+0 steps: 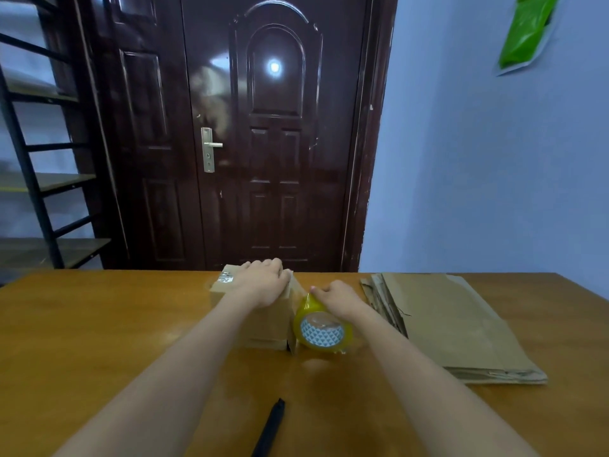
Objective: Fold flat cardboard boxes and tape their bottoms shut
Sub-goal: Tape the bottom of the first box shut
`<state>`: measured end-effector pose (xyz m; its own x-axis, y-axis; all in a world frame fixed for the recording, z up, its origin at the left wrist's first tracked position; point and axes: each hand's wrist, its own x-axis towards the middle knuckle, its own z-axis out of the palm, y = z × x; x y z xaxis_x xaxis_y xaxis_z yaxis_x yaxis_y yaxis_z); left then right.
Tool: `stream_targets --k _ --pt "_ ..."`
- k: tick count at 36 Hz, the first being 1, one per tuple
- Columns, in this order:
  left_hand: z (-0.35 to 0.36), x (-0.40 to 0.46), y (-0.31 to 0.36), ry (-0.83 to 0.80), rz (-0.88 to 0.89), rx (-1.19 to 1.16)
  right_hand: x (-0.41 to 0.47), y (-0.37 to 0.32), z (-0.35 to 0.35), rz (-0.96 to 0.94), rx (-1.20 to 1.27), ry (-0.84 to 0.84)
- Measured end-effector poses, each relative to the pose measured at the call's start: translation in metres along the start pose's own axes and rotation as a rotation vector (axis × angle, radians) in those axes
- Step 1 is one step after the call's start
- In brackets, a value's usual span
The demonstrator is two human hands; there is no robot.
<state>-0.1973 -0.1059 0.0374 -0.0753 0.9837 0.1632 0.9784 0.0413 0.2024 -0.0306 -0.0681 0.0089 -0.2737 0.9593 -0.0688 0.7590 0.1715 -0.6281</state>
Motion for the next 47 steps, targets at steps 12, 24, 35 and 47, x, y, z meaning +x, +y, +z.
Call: stream_targets --k 12,24,35,47 --pt "0.012 0.011 0.005 -0.005 0.016 0.088 0.01 0.003 -0.003 -0.076 -0.073 -0.028" --pt "0.012 -0.025 -0.036 0.13 0.298 0.002 0.016 -0.011 0.002 -0.129 -0.107 -0.062" --pt "-0.013 -0.027 -0.044 -0.085 0.33 0.369 0.013 -0.005 -0.004 -0.156 0.001 -0.094" --pt "0.01 -0.037 -0.05 -0.036 0.22 0.183 0.016 -0.009 0.007 -0.152 -0.011 -0.085"
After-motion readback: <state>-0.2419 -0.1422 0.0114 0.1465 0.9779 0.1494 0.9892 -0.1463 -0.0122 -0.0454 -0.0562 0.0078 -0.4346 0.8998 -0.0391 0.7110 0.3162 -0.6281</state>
